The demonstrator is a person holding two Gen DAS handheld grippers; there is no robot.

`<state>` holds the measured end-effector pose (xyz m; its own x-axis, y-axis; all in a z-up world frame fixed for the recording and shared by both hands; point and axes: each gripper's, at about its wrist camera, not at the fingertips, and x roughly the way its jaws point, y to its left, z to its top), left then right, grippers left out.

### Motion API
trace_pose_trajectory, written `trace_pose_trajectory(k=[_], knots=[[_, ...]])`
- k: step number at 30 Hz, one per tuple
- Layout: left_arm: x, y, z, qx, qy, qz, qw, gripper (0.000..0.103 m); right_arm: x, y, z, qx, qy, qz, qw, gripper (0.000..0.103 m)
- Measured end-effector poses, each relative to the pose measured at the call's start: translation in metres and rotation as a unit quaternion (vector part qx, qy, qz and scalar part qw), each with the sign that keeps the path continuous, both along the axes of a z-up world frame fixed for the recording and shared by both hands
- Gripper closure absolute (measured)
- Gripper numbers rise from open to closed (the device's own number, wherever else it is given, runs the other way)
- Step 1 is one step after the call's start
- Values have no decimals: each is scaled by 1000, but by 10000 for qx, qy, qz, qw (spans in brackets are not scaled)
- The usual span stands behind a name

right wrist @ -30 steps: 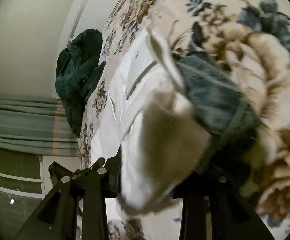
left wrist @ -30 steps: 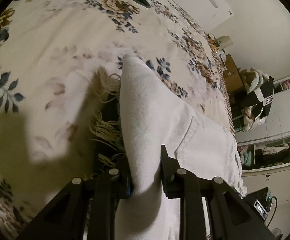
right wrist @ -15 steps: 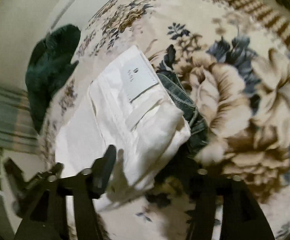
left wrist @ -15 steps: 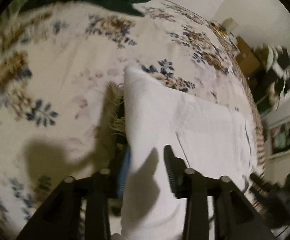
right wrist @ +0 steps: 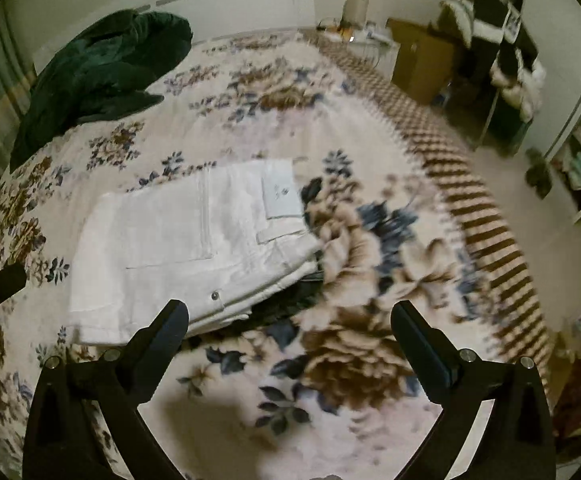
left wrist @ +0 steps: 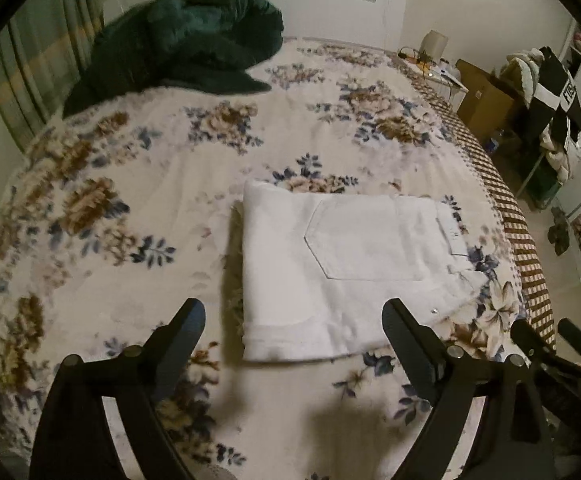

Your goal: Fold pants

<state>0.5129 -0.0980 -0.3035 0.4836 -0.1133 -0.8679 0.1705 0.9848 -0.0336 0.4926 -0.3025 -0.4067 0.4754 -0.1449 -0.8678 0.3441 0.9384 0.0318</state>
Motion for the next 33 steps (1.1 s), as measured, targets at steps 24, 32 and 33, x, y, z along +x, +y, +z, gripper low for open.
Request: trace_pose_trajectory(k=[24,32,33], knots=[[-243,9,233,340,-1233,600,9900,13,-256,29,306,-302,-1511,714,9855,0],[-294,14,278,213,-1477,782,9857,13,-342,37,388,-292,-1925,853,9772,0],[-298,14,283,209,-1509,799,9851,13,-347,38,395,-303,-1938,862,9768,0]])
